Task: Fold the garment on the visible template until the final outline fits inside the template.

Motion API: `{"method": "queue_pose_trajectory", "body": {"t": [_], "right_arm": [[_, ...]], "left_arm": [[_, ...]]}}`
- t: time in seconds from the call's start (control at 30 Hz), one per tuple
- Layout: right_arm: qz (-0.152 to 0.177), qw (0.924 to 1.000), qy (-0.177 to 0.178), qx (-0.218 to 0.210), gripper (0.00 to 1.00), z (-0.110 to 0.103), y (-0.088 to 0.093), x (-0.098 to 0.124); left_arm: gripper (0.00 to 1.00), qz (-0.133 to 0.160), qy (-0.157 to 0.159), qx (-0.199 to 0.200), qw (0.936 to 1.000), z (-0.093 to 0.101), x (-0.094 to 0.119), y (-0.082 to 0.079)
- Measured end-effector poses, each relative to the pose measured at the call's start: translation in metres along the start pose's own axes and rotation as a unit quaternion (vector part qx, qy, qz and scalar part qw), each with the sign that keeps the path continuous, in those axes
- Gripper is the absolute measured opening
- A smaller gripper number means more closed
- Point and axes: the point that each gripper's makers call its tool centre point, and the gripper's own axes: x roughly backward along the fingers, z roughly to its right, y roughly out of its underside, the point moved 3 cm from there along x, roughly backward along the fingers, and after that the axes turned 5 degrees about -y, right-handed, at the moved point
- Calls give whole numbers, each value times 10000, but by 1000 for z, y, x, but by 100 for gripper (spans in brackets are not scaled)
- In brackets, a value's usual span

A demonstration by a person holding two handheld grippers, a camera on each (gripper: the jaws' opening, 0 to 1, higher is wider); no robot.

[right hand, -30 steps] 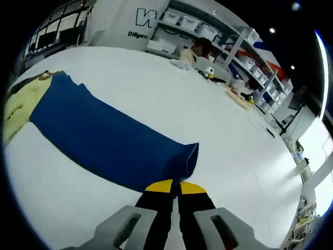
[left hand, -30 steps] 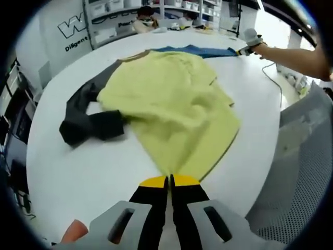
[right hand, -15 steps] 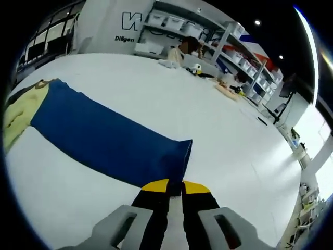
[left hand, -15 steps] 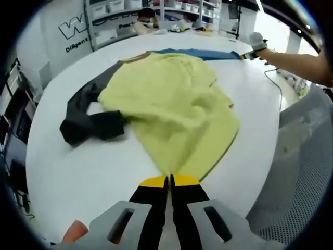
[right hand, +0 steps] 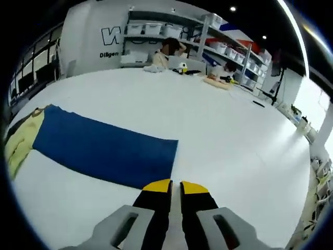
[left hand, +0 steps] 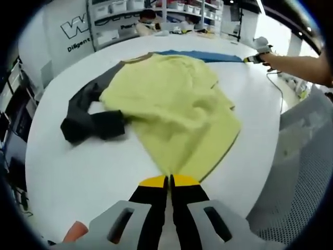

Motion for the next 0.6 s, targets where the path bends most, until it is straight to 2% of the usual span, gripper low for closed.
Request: {"method": "queue_pose_trajectory", "body": {"t": [0.07, 0.1, 0.13, 0.17, 0.33, 0.4, 0.43, 0.57, 0.6], "right_arm": [[-82, 9999, -33, -113, 2, 0, -2, 3], [-6, 10000, -2, -59, 2, -1, -7, 6], [250, 9997, 14, 80, 2, -1, -18, 9], [453, 9988, -129, 145, 2, -10, -30, 15], [734, 9889, -832, 984, 1, -67, -57, 31], [862, 9799, -1253, 1293, 1, -102, -66, 39], [882, 9780, -1310, 1360, 1, -108, -68, 41], [1087, 9594, -1860, 1819, 1, -164, -78, 56], [1130, 9513, -2065, 1992, 2, -182, -78, 62]], "left_arm": [[0, 18, 8, 49, 10000, 0, 0, 0], [0, 23, 13, 84, 10000, 0, 0, 0], [0, 26, 16, 109, 9999, 0, 0, 0], [0, 39, 16, 127, 9999, -1, 0, 0], [0, 105, 17, 140, 9998, -1, -1, -1], [0, 116, 18, 147, 9998, -1, -1, -2], [0, 113, 17, 150, 9998, -1, -2, -2], [0, 123, 12, 117, 9999, -1, -2, -2], [0, 132, 14, 107, 9999, -1, -2, -2]]}}
